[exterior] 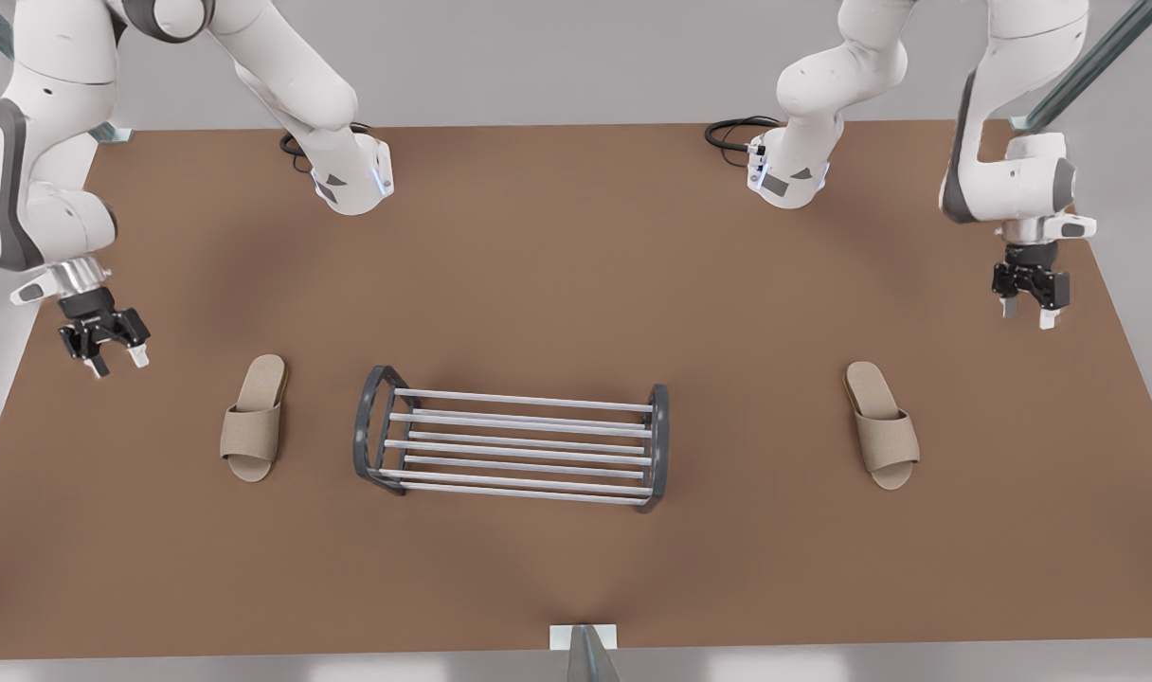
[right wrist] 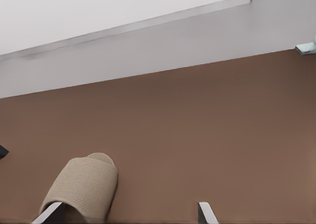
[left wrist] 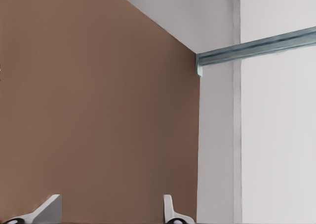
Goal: Place the right shoe on the shoe rack with the right arm, and place the left shoe on the shoe rack with the left arm
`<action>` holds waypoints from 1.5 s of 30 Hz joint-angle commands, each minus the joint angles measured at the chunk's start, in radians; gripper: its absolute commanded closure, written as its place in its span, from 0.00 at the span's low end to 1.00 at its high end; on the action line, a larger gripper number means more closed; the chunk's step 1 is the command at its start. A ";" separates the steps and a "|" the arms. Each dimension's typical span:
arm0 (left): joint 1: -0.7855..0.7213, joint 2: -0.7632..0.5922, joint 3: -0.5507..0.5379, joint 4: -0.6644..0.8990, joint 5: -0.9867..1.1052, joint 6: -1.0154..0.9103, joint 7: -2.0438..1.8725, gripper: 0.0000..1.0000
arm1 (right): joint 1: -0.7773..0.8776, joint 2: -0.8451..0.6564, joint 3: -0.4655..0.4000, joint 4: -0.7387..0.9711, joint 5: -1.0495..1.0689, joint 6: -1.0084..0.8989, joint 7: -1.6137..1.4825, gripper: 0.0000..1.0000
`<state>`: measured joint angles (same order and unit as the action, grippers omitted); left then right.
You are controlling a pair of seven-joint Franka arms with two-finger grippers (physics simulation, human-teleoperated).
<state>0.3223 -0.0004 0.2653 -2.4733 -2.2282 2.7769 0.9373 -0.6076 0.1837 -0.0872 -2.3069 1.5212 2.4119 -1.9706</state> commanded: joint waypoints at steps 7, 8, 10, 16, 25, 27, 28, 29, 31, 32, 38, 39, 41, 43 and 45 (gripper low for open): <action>-0.502 0.097 -0.161 -0.108 -1.259 -0.315 1.737 0.00 | 0.020 0.079 0.006 -0.078 0.321 0.118 -1.999 0.00; -0.493 0.103 -0.163 -0.095 -1.266 -0.313 1.620 0.00 | 0.031 0.076 0.006 -0.094 0.350 0.121 -2.042 0.01; -0.488 0.108 -0.164 -0.090 -1.278 -0.309 1.355 0.00 | 0.051 0.072 0.009 -0.123 0.381 0.127 -2.053 0.00; -0.440 0.181 -0.164 -0.061 -1.282 -0.298 0.933 0.00 | 0.126 0.100 0.012 -0.132 0.455 0.110 -1.877 0.00; -0.354 0.184 -0.161 -0.018 -1.280 -0.111 0.586 0.00 | 0.189 0.137 0.018 -0.141 0.467 0.055 -1.312 0.00; -0.338 0.186 -0.161 -0.012 -1.272 -0.115 0.580 0.00 | 0.204 0.138 0.017 -0.128 0.484 0.055 -1.288 0.00; -0.324 0.194 -0.161 0.004 -1.266 -0.117 0.571 0.00 | 0.204 0.145 0.017 -0.120 0.488 0.055 -1.275 0.00; -0.312 0.201 -0.161 0.008 -1.263 -0.119 0.569 0.00 | 0.204 0.152 0.017 -0.109 0.490 0.055 -1.255 0.00; -0.290 0.209 -0.163 0.025 -1.260 -0.117 0.537 0.00 | 0.198 0.174 0.017 -0.086 0.490 0.047 -1.251 0.00; -0.281 0.217 -0.163 0.025 -1.260 -0.117 0.532 0.00 | 0.198 0.181 0.017 -0.074 0.490 0.047 -1.206 0.00; -0.258 0.273 -0.178 0.060 -1.251 -0.125 0.413 0.00 | 0.203 0.243 0.017 -0.034 0.533 0.030 -1.079 0.00; -0.256 0.298 -0.182 0.080 -1.251 -0.149 0.410 0.00 | 0.203 0.246 0.017 -0.026 0.533 0.030 -1.076 0.00; -0.235 0.315 -0.187 0.108 -1.243 -0.158 0.410 0.00 | 0.203 0.257 0.017 -0.008 0.531 0.030 -1.073 0.00; -0.227 0.322 -0.187 0.109 -1.223 -0.171 0.411 0.00 | 0.203 0.252 0.017 -0.008 0.528 0.030 -1.061 0.00; -0.215 0.333 -0.187 0.117 -1.220 -0.180 0.411 0.00 | 0.203 0.240 0.017 -0.012 0.524 0.032 -1.057 0.00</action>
<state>0.1026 0.3304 0.0783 -2.3574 -2.8973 2.6190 1.4908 -0.4050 0.4268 -0.0705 -2.3190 2.0478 2.4465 -2.8973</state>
